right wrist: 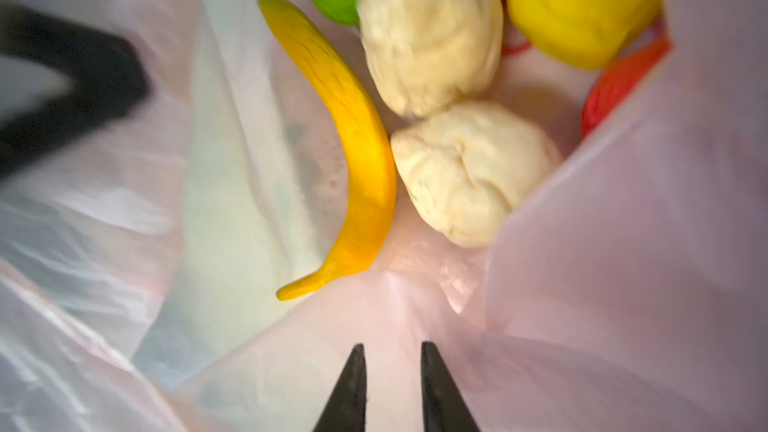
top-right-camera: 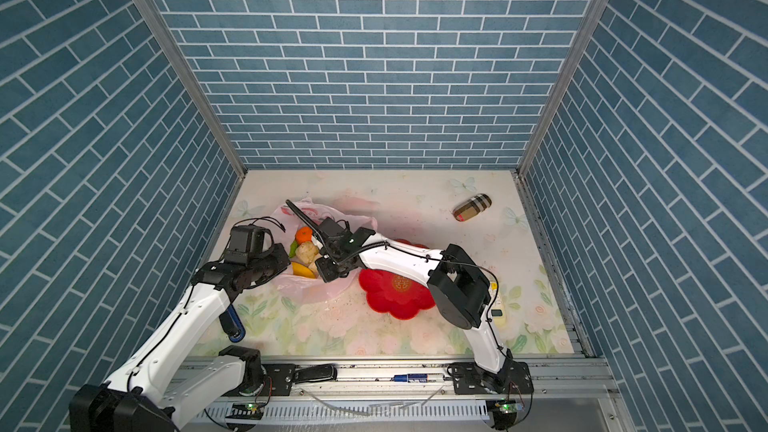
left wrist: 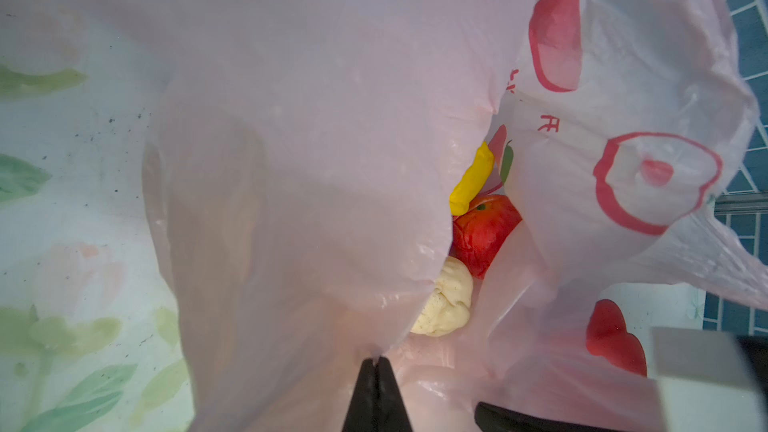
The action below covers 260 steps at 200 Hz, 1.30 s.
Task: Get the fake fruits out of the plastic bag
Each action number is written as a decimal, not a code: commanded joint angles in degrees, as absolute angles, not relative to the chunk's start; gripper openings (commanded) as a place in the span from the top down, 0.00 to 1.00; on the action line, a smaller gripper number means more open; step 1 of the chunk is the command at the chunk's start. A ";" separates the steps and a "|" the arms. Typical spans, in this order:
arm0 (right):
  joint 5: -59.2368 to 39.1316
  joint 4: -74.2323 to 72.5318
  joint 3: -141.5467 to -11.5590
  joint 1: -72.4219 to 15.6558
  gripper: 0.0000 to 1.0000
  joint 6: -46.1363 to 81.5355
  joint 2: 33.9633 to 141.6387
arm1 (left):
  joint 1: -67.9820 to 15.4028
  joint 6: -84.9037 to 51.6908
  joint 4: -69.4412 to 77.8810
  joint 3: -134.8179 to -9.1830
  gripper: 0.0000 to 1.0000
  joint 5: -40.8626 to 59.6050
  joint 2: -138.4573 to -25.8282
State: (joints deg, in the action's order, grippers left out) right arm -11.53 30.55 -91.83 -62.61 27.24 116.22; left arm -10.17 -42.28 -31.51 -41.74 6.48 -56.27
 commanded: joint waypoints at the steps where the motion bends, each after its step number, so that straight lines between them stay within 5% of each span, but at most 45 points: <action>1: -14.31 28.30 -86.76 -63.70 0.76 31.46 112.21 | -10.63 -42.97 -31.29 -40.17 1.00 4.97 -54.59; 109: -9.37 29.87 -89.09 -64.21 0.68 30.71 111.03 | -10.90 -42.90 -37.02 -39.13 0.95 4.44 -50.98; 213: -7.75 26.84 -93.28 -61.10 0.57 33.30 109.69 | -10.90 -34.00 -47.59 -54.68 0.51 0.91 -52.90; 260: -8.70 27.16 -96.82 -60.37 0.54 35.03 111.31 | -10.90 -22.65 -56.60 -63.32 0.20 2.38 -63.92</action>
